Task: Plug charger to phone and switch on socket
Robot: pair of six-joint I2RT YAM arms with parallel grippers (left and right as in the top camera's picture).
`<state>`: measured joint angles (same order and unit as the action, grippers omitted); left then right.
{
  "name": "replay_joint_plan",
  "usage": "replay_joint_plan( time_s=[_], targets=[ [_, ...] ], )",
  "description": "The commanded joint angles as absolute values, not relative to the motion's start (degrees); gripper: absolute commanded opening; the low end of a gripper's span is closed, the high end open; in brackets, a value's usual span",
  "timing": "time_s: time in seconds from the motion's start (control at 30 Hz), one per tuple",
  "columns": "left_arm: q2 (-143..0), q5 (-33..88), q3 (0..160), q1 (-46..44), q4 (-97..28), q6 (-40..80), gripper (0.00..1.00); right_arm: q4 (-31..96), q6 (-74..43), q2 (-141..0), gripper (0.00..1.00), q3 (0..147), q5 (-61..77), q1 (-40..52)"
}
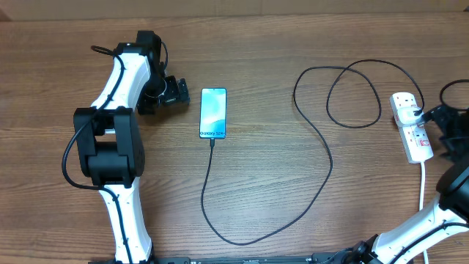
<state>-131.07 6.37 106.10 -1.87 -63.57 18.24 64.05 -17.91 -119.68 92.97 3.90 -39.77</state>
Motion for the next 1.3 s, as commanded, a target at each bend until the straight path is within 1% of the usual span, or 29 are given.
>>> replay_joint_plan(
  time_s=[0.0, 0.3, 0.87, 1.07, 1.27],
  targets=[
    [-130.9, 6.2, 106.1, -2.2, -63.5, 18.2, 1.00, 63.2, -17.5, -119.7, 1.00, 96.1, 3.2, -39.3],
    [-130.9, 6.2, 106.1, -2.2, -63.5, 18.2, 1.00, 63.1, -17.5, -119.7, 1.00, 95.2, 2.0, -39.3],
    [-130.9, 6.2, 106.1, -2.2, -63.5, 18.2, 1.00, 57.2, -17.8, -119.7, 1.00, 87.9, 2.1, -39.3],
    [-130.9, 6.2, 106.1, -2.2, -63.5, 18.2, 1.00, 55.1, -18.0, -119.7, 1.00, 85.6, 2.7, -39.2],
    [-130.9, 6.2, 106.1, -2.2, -63.5, 18.2, 1.00, 56.0, -18.0, -119.7, 1.00, 85.5, 5.4, -39.1]
  ],
)
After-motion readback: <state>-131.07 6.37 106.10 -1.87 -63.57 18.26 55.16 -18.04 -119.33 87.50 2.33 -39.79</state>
